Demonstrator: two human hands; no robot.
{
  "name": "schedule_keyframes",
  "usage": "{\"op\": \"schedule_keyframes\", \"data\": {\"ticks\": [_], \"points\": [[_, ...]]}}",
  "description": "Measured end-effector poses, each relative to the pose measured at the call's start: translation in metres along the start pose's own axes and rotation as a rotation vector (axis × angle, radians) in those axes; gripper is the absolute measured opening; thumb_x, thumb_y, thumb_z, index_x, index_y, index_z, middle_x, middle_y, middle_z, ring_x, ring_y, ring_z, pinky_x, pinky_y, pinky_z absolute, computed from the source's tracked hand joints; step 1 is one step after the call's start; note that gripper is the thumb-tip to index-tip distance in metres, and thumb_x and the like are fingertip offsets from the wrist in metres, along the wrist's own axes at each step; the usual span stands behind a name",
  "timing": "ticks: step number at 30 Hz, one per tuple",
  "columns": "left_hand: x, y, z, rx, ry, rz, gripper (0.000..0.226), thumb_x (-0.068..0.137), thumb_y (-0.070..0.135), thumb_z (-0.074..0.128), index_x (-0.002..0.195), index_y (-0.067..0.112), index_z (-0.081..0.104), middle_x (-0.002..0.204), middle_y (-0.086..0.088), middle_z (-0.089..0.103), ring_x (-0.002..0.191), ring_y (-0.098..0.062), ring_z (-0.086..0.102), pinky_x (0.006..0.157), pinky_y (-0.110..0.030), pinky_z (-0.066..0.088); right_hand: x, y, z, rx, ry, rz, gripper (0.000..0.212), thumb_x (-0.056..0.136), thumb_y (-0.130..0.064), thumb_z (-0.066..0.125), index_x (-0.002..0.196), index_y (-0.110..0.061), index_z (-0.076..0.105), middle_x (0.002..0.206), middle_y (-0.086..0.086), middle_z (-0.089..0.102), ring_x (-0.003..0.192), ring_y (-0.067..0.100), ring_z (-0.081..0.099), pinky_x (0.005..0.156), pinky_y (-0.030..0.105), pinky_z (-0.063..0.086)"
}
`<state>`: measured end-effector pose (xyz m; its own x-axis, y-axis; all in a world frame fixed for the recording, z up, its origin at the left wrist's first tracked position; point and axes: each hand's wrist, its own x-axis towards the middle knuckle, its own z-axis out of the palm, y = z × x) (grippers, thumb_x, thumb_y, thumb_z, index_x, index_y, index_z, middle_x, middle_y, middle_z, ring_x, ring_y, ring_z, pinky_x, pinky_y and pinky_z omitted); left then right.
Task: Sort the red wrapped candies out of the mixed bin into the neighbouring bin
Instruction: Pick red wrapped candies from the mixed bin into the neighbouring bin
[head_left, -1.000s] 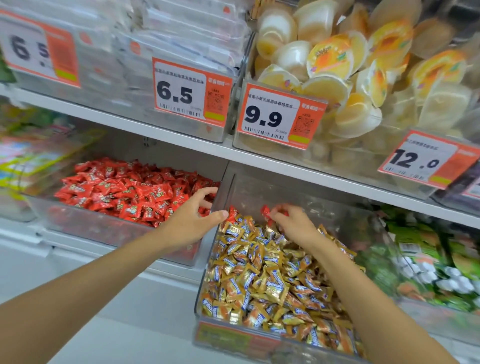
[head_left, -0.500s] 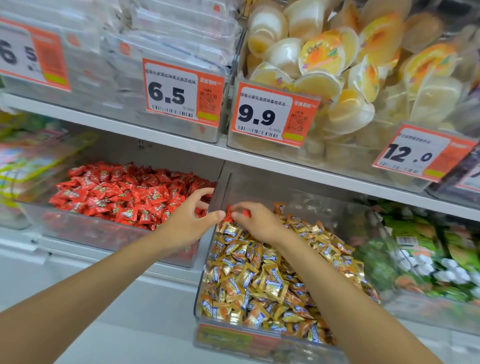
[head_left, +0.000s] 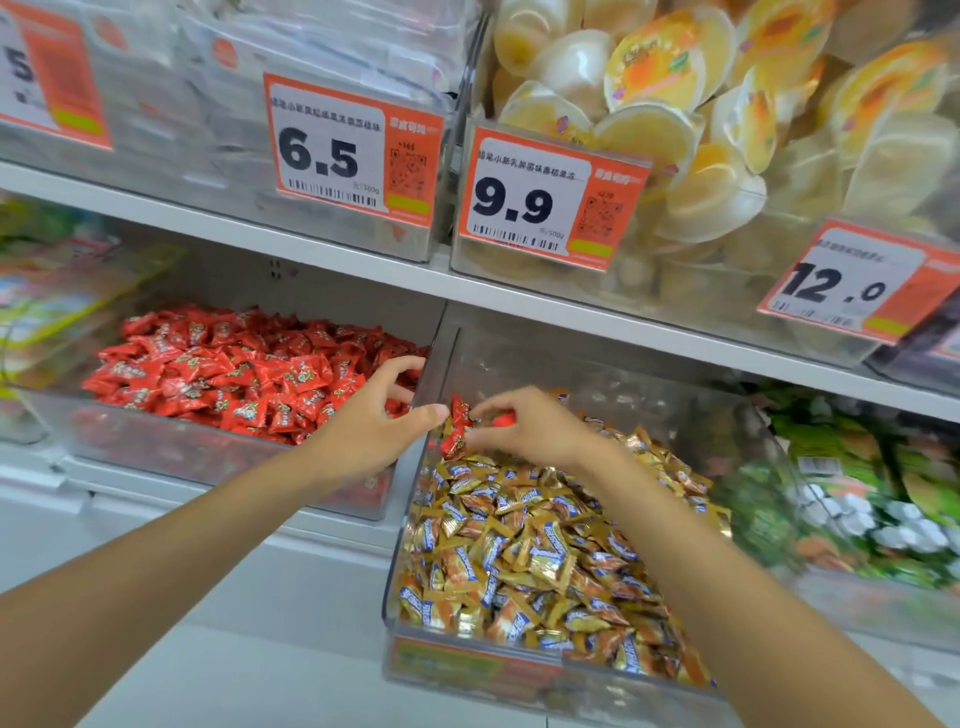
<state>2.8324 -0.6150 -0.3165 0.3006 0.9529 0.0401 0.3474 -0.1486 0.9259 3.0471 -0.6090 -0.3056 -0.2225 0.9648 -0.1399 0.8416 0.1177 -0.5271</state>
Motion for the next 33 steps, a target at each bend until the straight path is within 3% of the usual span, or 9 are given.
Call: {"op": "schedule_keyframes", "data": {"ticks": [2, 6, 9, 11, 16, 18, 23, 29, 33], "points": [[-0.002, 0.001, 0.0, -0.006, 0.004, 0.002, 0.072, 0.067, 0.061, 0.057, 0.134, 0.043, 0.039, 0.11, 0.009, 0.053, 0.094, -0.011, 0.06, 0.078, -0.029, 0.046, 0.008, -0.003, 0.019, -0.133, -0.041, -0.008, 0.038, 0.084, -0.047, 0.07, 0.116, -0.026, 0.07, 0.114, -0.007, 0.066, 0.103, 0.015, 0.06, 0.088, 0.035, 0.049], [-0.003, 0.001, 0.0, -0.005, 0.001, 0.009, 0.066, 0.077, 0.058, 0.063, 0.136, 0.041, 0.038, 0.109, 0.011, 0.052, 0.097, -0.009, 0.059, 0.081, -0.028, 0.046, 0.009, 0.005, 0.013, 0.12, 0.086, 0.025, 0.02, 0.089, -0.032, 0.066, 0.077, -0.019, 0.059, 0.073, -0.004, 0.055, 0.064, 0.013, 0.051, 0.059, 0.028, 0.041], [-0.001, 0.0, -0.001, 0.004, -0.013, 0.005, 0.058, 0.085, 0.052, 0.061, 0.136, 0.041, 0.037, 0.11, 0.013, 0.05, 0.097, -0.008, 0.058, 0.078, -0.027, 0.043, 0.006, 0.012, -0.002, 0.151, 0.178, 0.085, 0.016, 0.09, -0.021, 0.059, 0.078, -0.018, 0.048, 0.07, -0.001, 0.046, 0.061, 0.015, 0.042, 0.056, 0.029, 0.035], [-0.001, 0.0, -0.001, 0.008, -0.021, 0.006, 0.069, 0.072, 0.061, 0.06, 0.135, 0.042, 0.037, 0.11, 0.011, 0.052, 0.095, -0.01, 0.06, 0.079, -0.029, 0.045, 0.01, 0.01, -0.001, 0.118, 0.202, 0.077, 0.005, 0.091, -0.019, 0.055, 0.093, -0.015, 0.053, 0.074, -0.002, 0.051, 0.063, 0.016, 0.046, 0.056, 0.029, 0.037], [0.0, -0.001, -0.002, -0.011, -0.014, 0.005, 0.083, 0.059, 0.069, 0.056, 0.136, 0.041, 0.039, 0.113, 0.004, 0.056, 0.1, -0.015, 0.062, 0.091, -0.037, 0.049, 0.04, 0.0, 0.03, -0.116, 0.131, 0.037, 0.037, 0.096, -0.038, 0.051, 0.128, -0.02, 0.058, 0.124, 0.006, 0.064, 0.11, 0.026, 0.06, 0.092, 0.041, 0.05], [-0.001, -0.001, -0.001, -0.006, 0.001, 0.003, 0.078, 0.066, 0.062, 0.058, 0.138, 0.039, 0.039, 0.113, 0.005, 0.055, 0.1, -0.014, 0.06, 0.087, -0.032, 0.048, 0.049, 0.002, 0.033, -0.252, 0.098, 0.047, 0.033, 0.092, -0.043, 0.057, 0.115, -0.02, 0.062, 0.111, 0.004, 0.066, 0.102, 0.026, 0.062, 0.085, 0.039, 0.052], [0.0, -0.001, -0.001, 0.011, 0.0, 0.008, 0.058, 0.089, 0.046, 0.061, 0.141, 0.038, 0.036, 0.109, 0.013, 0.048, 0.096, -0.008, 0.056, 0.076, -0.022, 0.042, 0.027, 0.011, 0.003, 0.051, 0.18, 0.069, 0.022, 0.094, -0.032, 0.06, 0.088, -0.011, 0.063, 0.074, 0.003, 0.061, 0.068, 0.018, 0.055, 0.068, 0.034, 0.046], [-0.004, 0.005, 0.0, 0.042, -0.003, 0.009, 0.06, 0.091, 0.044, 0.057, 0.145, 0.035, 0.032, 0.119, 0.002, 0.046, 0.102, -0.011, 0.05, 0.076, -0.024, 0.039, -0.031, 0.005, -0.02, 0.24, 0.151, 0.116, 0.024, 0.098, -0.035, 0.054, 0.089, -0.013, 0.055, 0.068, 0.002, 0.053, 0.053, 0.012, 0.04, 0.049, 0.016, 0.036], [-0.016, 0.012, -0.005, 0.051, -0.031, -0.002, 0.059, 0.091, 0.047, 0.057, 0.144, 0.029, 0.037, 0.123, 0.002, 0.051, 0.109, -0.015, 0.052, 0.087, -0.029, 0.04, -0.066, -0.016, -0.026, 0.272, 0.152, 0.124, 0.02, 0.097, -0.031, 0.057, 0.096, -0.012, 0.058, 0.068, 0.002, 0.061, 0.051, 0.007, 0.05, 0.049, 0.018, 0.039]]}}
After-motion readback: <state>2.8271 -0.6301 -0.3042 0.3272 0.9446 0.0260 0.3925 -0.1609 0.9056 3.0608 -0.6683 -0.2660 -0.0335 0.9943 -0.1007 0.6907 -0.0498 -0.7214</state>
